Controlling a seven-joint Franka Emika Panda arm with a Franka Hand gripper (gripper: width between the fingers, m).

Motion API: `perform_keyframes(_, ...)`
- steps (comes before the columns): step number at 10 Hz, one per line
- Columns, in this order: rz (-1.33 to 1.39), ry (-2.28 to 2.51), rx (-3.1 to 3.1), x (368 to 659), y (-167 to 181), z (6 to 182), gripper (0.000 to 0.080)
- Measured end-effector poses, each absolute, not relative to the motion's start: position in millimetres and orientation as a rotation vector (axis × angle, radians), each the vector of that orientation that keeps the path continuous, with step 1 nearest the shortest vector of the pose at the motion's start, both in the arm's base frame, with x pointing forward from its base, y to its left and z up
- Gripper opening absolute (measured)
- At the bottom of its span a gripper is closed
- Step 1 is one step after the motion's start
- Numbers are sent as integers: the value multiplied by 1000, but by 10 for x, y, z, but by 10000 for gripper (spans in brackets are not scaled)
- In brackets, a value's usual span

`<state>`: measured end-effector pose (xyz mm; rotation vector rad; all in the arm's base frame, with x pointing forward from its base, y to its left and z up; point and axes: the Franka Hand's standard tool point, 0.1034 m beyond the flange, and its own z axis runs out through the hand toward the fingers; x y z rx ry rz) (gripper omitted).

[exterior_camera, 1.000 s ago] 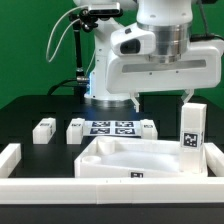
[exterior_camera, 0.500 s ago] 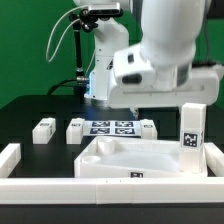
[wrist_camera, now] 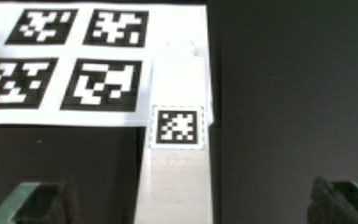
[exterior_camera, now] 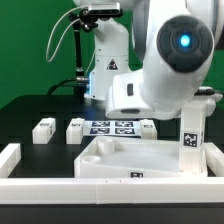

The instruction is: Assemble desk

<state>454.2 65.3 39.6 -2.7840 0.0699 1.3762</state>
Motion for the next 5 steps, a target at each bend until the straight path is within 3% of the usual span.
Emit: perform_keyframes(5, 1416, 83, -2771, 4310, 598, 232, 649)
